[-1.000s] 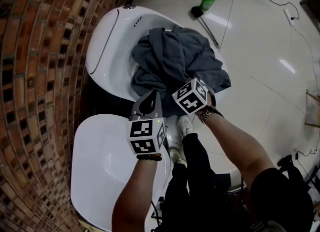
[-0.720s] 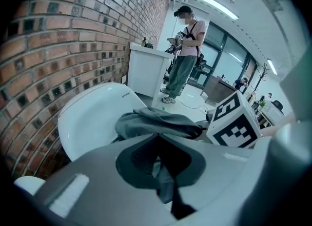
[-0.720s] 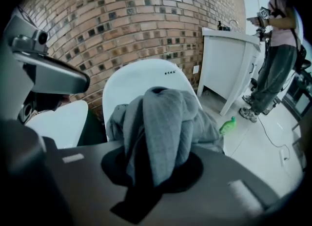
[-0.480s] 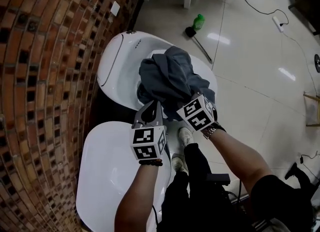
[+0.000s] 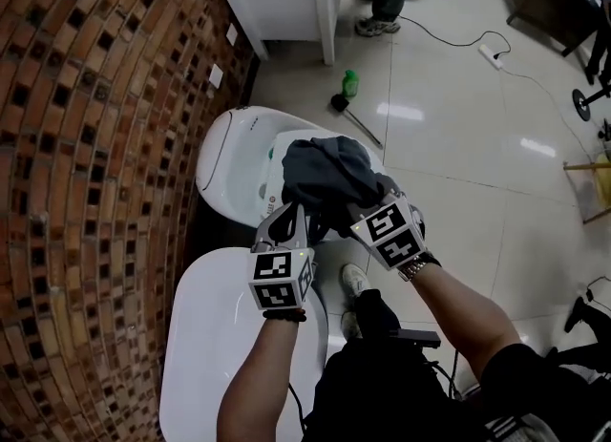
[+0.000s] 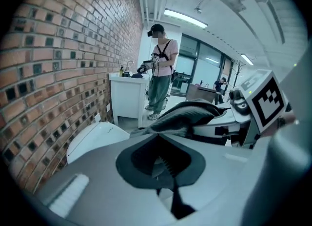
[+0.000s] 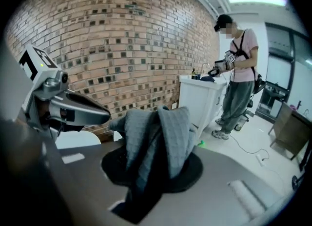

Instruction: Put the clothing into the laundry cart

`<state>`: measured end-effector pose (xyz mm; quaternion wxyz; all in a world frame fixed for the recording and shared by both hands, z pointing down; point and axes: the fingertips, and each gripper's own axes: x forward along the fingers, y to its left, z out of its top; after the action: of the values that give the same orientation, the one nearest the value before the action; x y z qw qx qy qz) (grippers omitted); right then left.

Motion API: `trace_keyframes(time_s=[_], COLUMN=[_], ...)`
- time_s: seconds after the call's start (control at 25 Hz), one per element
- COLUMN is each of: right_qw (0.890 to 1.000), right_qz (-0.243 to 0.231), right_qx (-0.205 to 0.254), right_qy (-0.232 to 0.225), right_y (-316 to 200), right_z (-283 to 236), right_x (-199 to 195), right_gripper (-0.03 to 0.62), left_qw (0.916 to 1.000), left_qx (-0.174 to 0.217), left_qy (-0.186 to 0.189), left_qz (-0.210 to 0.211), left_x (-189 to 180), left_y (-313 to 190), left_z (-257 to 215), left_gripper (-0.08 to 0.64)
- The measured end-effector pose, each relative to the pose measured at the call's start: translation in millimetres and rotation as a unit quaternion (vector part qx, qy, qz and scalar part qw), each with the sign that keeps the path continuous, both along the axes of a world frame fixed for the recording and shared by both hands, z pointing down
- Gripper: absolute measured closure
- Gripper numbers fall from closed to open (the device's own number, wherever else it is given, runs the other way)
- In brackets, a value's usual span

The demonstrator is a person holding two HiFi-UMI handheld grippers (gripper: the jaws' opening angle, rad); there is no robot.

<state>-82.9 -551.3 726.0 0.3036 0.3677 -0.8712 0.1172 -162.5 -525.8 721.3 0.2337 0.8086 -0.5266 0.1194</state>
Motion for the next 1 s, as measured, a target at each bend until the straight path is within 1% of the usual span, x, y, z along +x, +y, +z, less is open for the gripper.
trace_keyframes(time_s=[0.16,0.32,0.48,0.6,0.68,0.76,1.0], right_qw=[0.997,0.991,0.978,0.97,0.96,0.949,0.917], right_qz=[0.042,0.077,0.137,0.161,0.189,0.224,0.311], right_qx=[0.058,0.106,0.16,0.183,0.204,0.222,0.251], right_qy=[-0.011,-0.013,-0.016,-0.02,-0.018,-0.013,0.004], right_y=[51,120,190,252,285,313,402], right_z=[-71,-122,-184,-210,-224,-242,-287], right_x=[32,67,113,139,161,185,254], right_gripper=[0.506,0.507,0.506,0.506,0.506,0.506,0.506], left_qw=[0.9987,0.9948,0.9856,0.9815,0.9752,0.9657,0.9389], left_qx=[0.045,0.083,0.125,0.133,0.145,0.16,0.183], left_qy=[0.003,0.004,0.007,0.01,0.015,0.023,0.04], left_qz=[0.025,0.058,0.113,0.137,0.166,0.203,0.289], left_x=[18,45,83,106,128,155,228], left_y=[45,105,161,217,241,257,316], left_z=[-49,-88,-133,-145,-153,-166,-201], left_gripper=[0.557,0.557,0.557,0.557,0.557,0.557,0.557])
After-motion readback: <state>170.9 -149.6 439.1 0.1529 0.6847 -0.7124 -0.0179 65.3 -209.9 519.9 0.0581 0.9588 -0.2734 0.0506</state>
